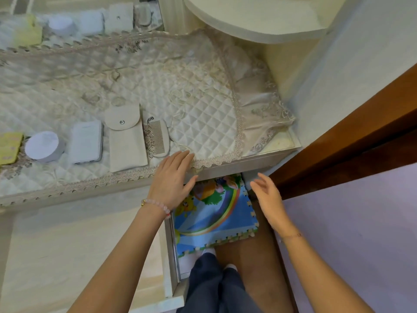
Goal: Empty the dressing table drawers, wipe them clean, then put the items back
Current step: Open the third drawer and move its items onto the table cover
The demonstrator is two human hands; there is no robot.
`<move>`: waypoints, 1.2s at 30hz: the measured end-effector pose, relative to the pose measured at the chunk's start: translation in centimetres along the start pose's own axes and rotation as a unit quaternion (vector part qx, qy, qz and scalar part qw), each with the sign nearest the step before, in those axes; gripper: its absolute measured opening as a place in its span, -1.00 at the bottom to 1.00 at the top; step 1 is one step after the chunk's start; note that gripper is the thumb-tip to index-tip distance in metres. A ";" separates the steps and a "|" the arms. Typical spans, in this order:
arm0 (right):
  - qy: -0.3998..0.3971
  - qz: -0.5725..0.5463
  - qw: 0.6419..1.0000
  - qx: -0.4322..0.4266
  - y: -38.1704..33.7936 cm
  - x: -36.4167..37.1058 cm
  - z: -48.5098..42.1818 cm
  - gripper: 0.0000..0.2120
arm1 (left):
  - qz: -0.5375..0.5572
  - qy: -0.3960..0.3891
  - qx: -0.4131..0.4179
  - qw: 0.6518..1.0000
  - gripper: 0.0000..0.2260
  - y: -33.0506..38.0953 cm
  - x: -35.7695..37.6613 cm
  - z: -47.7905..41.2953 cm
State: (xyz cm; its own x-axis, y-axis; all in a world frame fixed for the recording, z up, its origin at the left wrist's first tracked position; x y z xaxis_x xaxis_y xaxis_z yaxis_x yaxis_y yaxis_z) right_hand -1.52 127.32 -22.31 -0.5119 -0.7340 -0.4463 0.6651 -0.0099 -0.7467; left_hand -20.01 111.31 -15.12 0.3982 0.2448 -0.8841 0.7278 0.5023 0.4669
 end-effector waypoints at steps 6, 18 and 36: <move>-0.068 -0.368 0.906 0.197 4.1 5.9 -4.5 -0.55 | 0.019 -0.043 0.003 0.999 -0.46 -2.0 1.3 -0.8; -0.056 -0.545 0.793 0.264 5.0 10.9 -8.2 -0.44 | 0.050 -0.020 0.003 0.999 -0.49 -3.9 1.2 0.7; -0.036 -0.573 0.766 0.289 9.2 11.3 -5.0 -0.53 | 0.060 0.005 -0.017 0.998 -0.48 -5.0 0.1 3.1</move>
State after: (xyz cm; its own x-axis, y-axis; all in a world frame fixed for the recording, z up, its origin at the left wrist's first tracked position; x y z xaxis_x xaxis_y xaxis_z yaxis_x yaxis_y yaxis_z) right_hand -3.86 122.34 -36.64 -0.9225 -0.0544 0.3821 -0.0575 -0.9596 -0.2753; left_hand -21.87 106.29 -17.45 0.4756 0.3124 -0.8224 0.6565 0.4963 0.5681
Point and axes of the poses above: each hand's wrist, its own z-axis away from the middle knuckle, its own x-axis out of the palm, y = z × x, the point moved 8 cm from there along -z, towards the middle knuckle, and after that the axes turned 13 degrees about z, right-handed, at the moved point
